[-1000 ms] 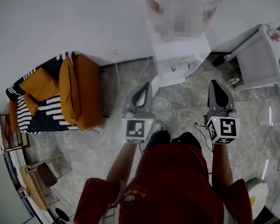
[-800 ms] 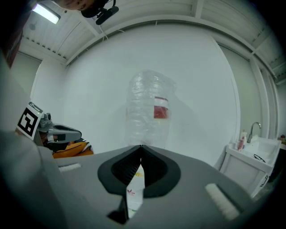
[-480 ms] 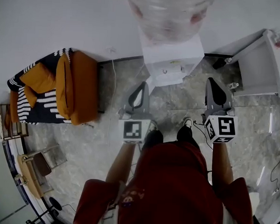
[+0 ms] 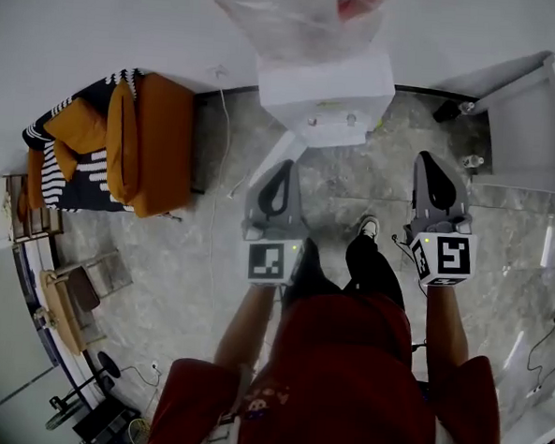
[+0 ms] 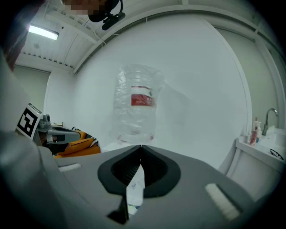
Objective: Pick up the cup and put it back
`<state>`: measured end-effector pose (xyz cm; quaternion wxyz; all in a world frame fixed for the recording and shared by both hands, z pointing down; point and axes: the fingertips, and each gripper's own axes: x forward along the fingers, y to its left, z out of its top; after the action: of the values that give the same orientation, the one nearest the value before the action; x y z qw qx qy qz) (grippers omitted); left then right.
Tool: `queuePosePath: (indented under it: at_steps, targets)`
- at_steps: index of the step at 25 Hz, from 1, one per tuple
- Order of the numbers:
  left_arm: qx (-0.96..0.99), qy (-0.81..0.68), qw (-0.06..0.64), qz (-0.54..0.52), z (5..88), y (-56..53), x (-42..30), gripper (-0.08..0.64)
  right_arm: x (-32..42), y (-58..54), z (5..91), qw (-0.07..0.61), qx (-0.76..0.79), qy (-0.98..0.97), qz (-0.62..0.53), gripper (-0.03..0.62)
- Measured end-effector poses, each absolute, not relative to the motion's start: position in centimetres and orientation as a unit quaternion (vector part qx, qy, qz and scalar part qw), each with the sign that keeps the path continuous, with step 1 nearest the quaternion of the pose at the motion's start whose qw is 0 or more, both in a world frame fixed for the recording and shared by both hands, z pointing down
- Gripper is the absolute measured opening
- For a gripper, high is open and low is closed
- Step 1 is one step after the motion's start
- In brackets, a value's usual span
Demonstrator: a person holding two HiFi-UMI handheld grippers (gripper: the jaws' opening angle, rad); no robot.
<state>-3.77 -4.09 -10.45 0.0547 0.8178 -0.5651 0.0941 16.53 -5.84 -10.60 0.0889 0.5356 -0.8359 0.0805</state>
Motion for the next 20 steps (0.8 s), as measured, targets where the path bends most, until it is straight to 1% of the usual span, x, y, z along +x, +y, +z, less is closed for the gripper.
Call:
queuePosePath:
  at_steps: [6, 10, 16, 20]
  targets:
    - [0.832, -0.541, 0.059, 0.108, -4.9, -3.5, 0.5, -0.002, 18.8, -5.1, -3.5, 0.089, 0.534, -0.834, 0.106, 0.0]
    - [0.836, -0.535, 0.07, 0.106, 0.7, -3.7, 1.9, -0.002, 19.9, -4.8, 3.0, 0.095, 0.539, -0.827, 0.129, 0.0]
    - [0.859, -0.484, 0.082, 0.143, 14.7, -3.0, 3.0, -0.002, 19.7, -3.3, 16.5, 0.1, 0.556, -0.811, 0.153, 0.0]
    - [0.877, -0.451, 0.062, 0.152, 25.5, -3.0, 2.9, -0.002, 19.2, -2.3, 26.0, 0.085, 0.565, -0.808, 0.144, 0.0]
